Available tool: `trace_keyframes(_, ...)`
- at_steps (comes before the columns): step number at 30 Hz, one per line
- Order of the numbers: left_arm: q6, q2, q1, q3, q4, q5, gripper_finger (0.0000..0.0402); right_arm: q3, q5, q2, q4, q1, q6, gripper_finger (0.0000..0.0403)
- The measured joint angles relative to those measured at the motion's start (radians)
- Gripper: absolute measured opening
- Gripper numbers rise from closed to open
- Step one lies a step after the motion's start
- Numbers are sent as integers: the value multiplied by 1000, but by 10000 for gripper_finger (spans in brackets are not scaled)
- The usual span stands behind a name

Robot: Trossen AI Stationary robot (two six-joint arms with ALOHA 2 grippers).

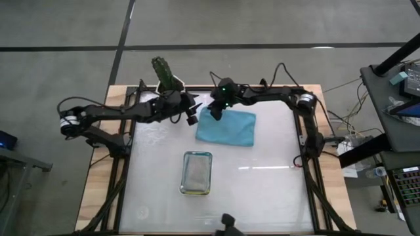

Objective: Fold microfiber towels
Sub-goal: Fold the blue microfiber towel

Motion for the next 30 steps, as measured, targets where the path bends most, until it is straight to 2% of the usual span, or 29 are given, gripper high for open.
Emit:
trace_keyframes(9, 49, -2, 0, -7, 13, -6, 155, 46, 3, 105, 15, 0, -4, 13)
trace_keyframes(17, 50, -2, 0, -7, 37, -6, 155, 57, 70, 127, 66, -3, -9, 9)
trace_keyframes(23, 47, -2, 0, -7, 34, -6, 155, 57, 71, 83, 47, -3, -24, 8)
trace_keyframes(30, 45, -1, 0, -19, 31, -6, 155, 37, 70, -62, -192, 5, -37, 8)
